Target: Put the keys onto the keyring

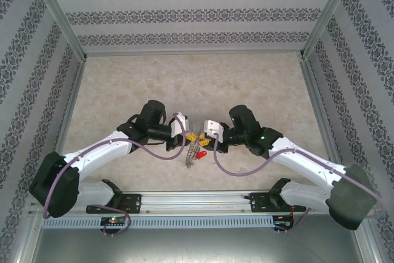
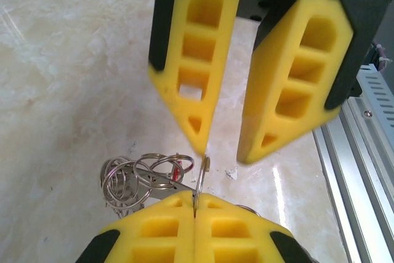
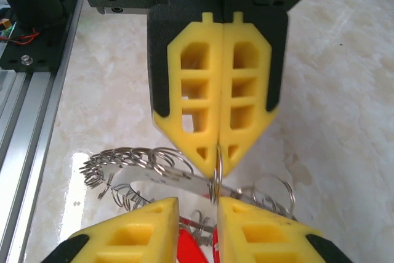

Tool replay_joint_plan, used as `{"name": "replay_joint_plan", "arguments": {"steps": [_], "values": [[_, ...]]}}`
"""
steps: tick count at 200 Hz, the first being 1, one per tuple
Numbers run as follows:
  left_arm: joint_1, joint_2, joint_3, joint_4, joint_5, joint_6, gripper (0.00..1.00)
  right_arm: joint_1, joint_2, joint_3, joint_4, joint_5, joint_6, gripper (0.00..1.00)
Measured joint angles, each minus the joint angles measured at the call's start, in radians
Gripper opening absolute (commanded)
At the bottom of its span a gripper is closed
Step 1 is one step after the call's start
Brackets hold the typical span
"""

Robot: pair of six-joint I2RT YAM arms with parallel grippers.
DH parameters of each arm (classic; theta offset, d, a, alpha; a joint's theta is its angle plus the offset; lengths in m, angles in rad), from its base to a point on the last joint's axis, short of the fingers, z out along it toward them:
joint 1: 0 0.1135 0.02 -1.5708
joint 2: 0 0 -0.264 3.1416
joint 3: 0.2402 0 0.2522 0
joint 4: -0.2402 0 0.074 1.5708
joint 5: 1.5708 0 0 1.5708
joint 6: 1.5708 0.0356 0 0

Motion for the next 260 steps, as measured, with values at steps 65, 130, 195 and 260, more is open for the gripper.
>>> {"name": "replay_joint_plan", "arguments": {"steps": [65, 130, 195, 260], "values": [[0.0, -0.032, -0.069, 0.171, -0.03, -0.079, 0.0, -0.126, -0.204, -0.056, 0.023, 0.134, 0.261, 0.34], [-0.001, -0.124, -0.148, 0.27, -0.141, -0.057, 0.0, -0.435, -0.173, -0.058, -0.095, 0.396, 0.85, 0.3], [-0.021, -0.149, -0.151, 0.286, -0.233, -0.001, 0.0, -0.551, -0.072, -0.047, -0.366, 0.431, 1.125, 0.32], [-0.021, -0.15, -0.151, 0.285, -0.236, -0.037, 0.0, -0.551, 0.019, -0.023, -0.508, 0.502, 1.181, 0.33]]}}
